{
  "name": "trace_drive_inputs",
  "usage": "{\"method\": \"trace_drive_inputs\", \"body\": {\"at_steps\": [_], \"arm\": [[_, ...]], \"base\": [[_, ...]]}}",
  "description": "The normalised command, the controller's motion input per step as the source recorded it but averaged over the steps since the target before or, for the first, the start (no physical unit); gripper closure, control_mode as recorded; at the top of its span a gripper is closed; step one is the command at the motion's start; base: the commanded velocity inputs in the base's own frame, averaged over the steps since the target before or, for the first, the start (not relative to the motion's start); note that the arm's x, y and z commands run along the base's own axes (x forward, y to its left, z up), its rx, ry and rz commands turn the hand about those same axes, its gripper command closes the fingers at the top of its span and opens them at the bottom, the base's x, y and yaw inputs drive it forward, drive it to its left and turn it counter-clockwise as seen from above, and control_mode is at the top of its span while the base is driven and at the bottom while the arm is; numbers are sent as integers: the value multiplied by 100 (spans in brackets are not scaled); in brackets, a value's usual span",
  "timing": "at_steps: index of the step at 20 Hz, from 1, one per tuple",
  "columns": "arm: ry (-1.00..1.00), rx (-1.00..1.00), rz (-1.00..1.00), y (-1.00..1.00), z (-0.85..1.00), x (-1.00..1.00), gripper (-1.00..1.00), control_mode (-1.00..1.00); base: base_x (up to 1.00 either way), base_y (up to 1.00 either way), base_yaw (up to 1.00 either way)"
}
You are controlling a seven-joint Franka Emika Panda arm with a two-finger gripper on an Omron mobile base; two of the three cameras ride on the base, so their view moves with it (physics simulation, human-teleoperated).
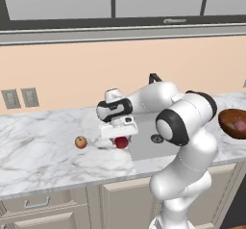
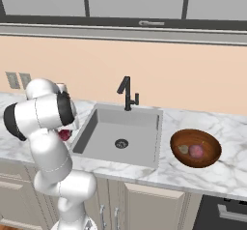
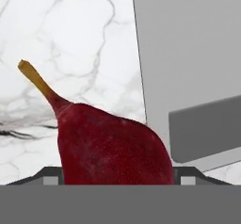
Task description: There is a mixed pile of frozen fruits and vegetables on the counter. Locate all the frozen vegetables and place the items in a bowl on the counter. Take all the frozen fruits and defrost them in a running sink.
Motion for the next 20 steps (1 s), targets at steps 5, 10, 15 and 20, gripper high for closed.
{"method": "trace_drive_inputs", "body": {"at_steps": [5,10,15,20], "arm": [[-6,0,-1,-28,22,15,100,-100],[-13,5,-7,-34,-11,16,100,-100],[-2,5,-4,-42,4,12,100,-100],[0,6,-1,-44,8,14,100,-100]], "base": [[0,0,0],[0,0,0],[0,0,0],[0,0,0]]}}
